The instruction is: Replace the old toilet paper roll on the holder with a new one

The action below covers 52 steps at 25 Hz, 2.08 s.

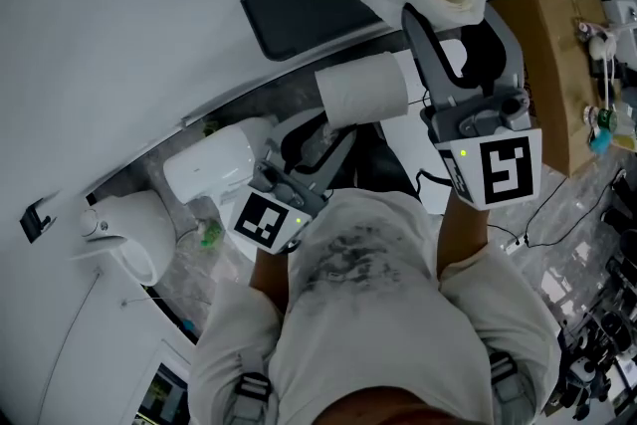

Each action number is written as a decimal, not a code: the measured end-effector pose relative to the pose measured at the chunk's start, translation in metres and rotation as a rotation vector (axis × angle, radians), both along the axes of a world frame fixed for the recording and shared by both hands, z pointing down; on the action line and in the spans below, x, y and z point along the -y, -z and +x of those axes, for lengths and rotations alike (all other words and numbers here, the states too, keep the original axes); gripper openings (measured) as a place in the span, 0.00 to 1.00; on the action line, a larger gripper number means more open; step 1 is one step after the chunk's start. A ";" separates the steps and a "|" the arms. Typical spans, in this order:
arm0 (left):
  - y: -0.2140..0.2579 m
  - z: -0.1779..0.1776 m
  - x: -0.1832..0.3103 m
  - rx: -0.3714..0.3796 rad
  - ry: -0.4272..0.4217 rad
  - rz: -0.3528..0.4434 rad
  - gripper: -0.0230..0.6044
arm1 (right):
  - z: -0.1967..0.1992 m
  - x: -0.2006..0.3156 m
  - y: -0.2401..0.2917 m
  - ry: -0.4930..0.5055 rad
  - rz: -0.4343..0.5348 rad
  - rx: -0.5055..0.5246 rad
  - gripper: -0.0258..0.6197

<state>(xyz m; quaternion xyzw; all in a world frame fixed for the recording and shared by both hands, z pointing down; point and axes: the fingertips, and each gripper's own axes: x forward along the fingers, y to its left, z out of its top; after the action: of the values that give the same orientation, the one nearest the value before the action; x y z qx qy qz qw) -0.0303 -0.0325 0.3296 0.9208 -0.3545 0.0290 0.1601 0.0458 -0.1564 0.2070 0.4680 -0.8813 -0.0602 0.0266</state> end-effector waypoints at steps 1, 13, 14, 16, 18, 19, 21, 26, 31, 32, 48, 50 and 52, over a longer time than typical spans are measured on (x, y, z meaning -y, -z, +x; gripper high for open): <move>-0.001 0.001 0.000 0.001 -0.005 -0.001 0.27 | 0.005 -0.001 -0.001 -0.011 -0.001 -0.002 0.34; -0.011 0.013 0.003 0.013 -0.040 -0.017 0.27 | 0.055 -0.006 -0.033 -0.107 -0.042 -0.037 0.34; -0.012 0.013 0.003 0.014 -0.042 -0.018 0.27 | 0.056 -0.007 -0.038 -0.111 -0.049 -0.041 0.34; -0.014 0.014 0.002 0.017 -0.045 -0.021 0.27 | 0.058 -0.008 -0.048 -0.115 -0.065 -0.053 0.34; -0.017 0.015 0.001 0.019 -0.047 -0.025 0.27 | 0.060 -0.008 -0.059 -0.116 -0.081 -0.062 0.34; -0.018 0.015 0.000 0.020 -0.047 -0.027 0.27 | 0.060 -0.007 -0.064 -0.115 -0.089 -0.066 0.34; -0.019 0.016 0.000 0.019 -0.047 -0.027 0.27 | 0.060 -0.008 -0.074 -0.110 -0.103 -0.079 0.34; -0.026 0.018 0.001 0.020 -0.037 -0.028 0.27 | 0.055 -0.006 -0.098 -0.070 -0.130 -0.114 0.34; -0.029 0.016 -0.001 0.024 -0.026 -0.033 0.27 | 0.043 -0.004 -0.121 -0.010 -0.158 -0.154 0.34; -0.029 0.015 -0.001 0.024 -0.022 -0.034 0.27 | 0.042 -0.003 -0.125 -0.005 -0.164 -0.163 0.34; -0.040 0.009 0.000 0.025 0.004 -0.049 0.27 | 0.028 0.009 -0.182 0.059 -0.193 -0.359 0.34; -0.041 0.009 0.000 0.025 0.004 -0.048 0.27 | 0.027 0.010 -0.187 0.064 -0.183 -0.399 0.34; -0.041 0.009 0.000 0.026 0.004 -0.050 0.27 | 0.025 0.012 -0.191 0.068 -0.165 -0.447 0.34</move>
<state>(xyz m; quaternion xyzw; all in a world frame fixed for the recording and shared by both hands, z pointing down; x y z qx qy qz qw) -0.0217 -0.0320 0.3710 0.9153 -0.3576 0.0495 0.1784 0.0710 -0.1684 0.3981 0.4092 -0.8707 -0.0909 0.2571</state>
